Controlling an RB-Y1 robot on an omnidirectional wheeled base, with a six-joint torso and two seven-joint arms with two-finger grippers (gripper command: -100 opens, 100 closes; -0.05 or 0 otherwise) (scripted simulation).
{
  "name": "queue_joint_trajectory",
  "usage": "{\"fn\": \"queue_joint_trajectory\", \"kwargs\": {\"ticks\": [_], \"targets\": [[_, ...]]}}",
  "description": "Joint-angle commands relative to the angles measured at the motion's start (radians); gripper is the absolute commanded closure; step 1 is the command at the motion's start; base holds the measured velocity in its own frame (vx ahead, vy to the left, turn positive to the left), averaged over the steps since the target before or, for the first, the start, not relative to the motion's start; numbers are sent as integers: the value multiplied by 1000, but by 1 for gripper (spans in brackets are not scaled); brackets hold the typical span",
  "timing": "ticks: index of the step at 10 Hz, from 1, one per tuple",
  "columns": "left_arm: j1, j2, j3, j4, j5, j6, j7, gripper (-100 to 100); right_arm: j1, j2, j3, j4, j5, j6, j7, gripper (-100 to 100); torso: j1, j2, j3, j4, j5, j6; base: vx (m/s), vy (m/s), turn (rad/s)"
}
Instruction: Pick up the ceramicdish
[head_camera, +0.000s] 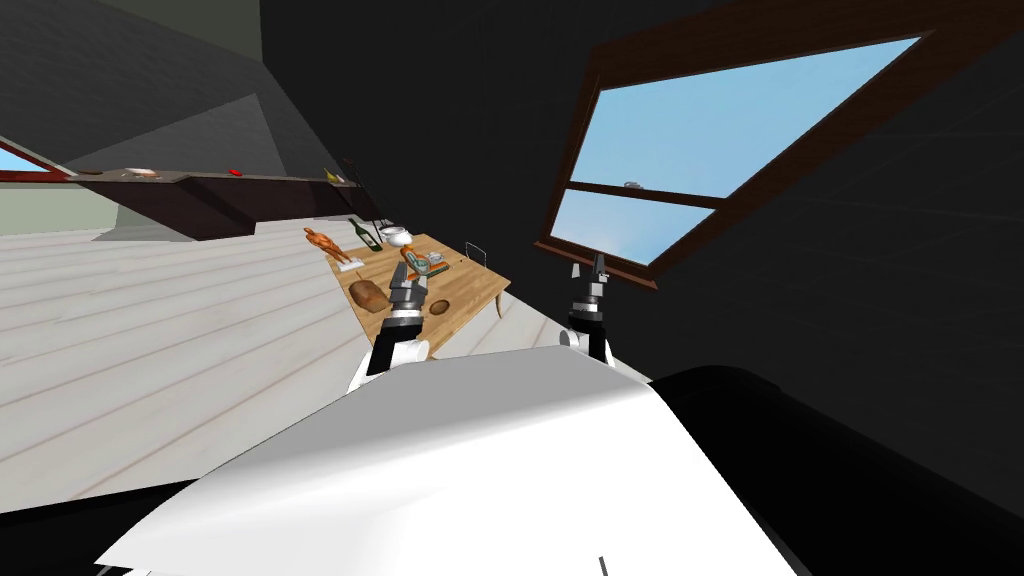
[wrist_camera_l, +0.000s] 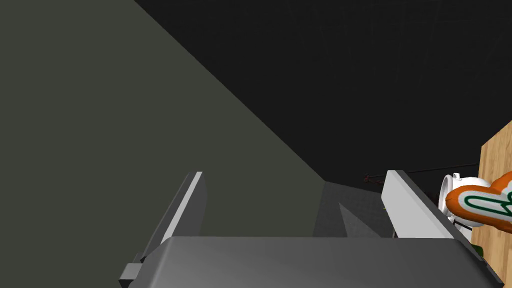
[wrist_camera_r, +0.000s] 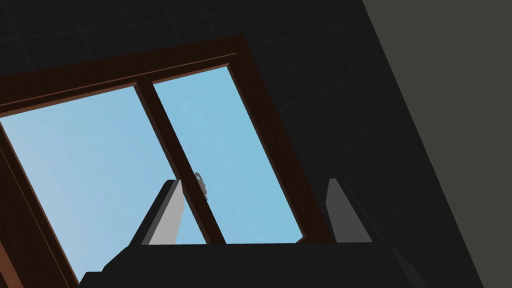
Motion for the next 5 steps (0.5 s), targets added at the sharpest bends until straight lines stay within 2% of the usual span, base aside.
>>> {"fn": "queue_joint_trajectory", "kwargs": {"ticks": [1,2,3,4,5], "targets": [[-35,10,15,50,19,50,18,-100,0,0,0,0,0,0,0,0,0,0,0,0,0,0,21,-53,-62],[-35,10,15,56,19,63,18,-100,0,0,0,0,0,0,0,0,0,0,0,0,0,0,15,-35,-18],[-56,12,24,86,31,95,28,-100,0,0,0,0,0,0,0,0,1,0,0,0,0,0,16,-35,-39],[-56,12,24,86,31,106,28,-100,0,0,0,0,0,0,0,0,1,0,0,0,0,0,17,-27,-19],[-78,14,32,118,42,142,38,-100,0,0,0,0,0,0,0,0,1,0,0,0,0,0,19,-27,-42]]}}
